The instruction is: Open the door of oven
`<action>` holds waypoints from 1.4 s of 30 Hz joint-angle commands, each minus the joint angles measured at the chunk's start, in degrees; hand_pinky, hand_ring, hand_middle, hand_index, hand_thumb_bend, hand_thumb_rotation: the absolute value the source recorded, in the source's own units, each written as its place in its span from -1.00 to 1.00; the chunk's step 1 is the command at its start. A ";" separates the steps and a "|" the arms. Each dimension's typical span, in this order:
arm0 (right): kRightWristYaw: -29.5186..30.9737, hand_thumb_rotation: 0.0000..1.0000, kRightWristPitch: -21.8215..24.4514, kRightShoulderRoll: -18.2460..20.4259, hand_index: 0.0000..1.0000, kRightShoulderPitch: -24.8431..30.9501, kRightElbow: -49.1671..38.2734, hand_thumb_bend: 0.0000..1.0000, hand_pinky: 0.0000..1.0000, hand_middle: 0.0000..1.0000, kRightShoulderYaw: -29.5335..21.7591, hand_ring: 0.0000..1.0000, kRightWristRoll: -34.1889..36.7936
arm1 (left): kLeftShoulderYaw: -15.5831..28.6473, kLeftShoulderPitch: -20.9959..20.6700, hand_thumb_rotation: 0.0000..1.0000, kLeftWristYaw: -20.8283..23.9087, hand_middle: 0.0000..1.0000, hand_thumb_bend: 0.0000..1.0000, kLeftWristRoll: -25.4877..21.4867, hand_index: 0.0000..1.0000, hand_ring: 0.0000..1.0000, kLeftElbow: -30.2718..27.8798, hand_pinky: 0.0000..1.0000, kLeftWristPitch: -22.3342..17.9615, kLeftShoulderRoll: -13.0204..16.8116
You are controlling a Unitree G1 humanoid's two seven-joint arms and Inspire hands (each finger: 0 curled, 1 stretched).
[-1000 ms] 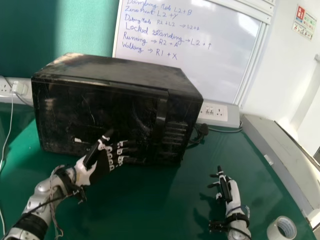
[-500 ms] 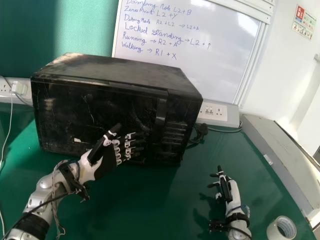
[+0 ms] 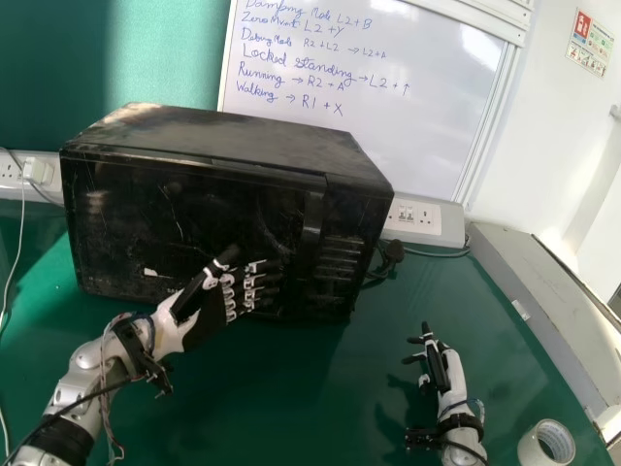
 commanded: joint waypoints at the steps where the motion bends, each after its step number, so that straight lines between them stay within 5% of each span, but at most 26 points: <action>1: 0.03 0.57 2.05 0.79 0.22 0.68 1.47 0.65 -0.64 -0.30 0.30 -0.57 -0.55 | -0.11 -0.61 1.00 -0.42 1.00 1.00 -0.18 1.00 1.00 1.18 0.87 -0.88 0.32; 24: -2.31 0.57 2.24 0.84 0.22 0.83 1.52 0.56 -0.65 -0.30 1.06 -0.57 -1.74 | 0.64 -5.90 1.00 3.07 1.00 1.00 0.03 1.00 1.00 9.63 1.00 -2.75 -1.29; 42: -3.08 0.55 2.16 1.43 0.22 0.61 1.57 0.53 -0.65 -0.26 0.99 -0.56 -2.04 | 0.20 -15.33 0.94 5.04 1.00 1.00 3.75 1.00 1.00 24.70 1.00 -5.51 -1.55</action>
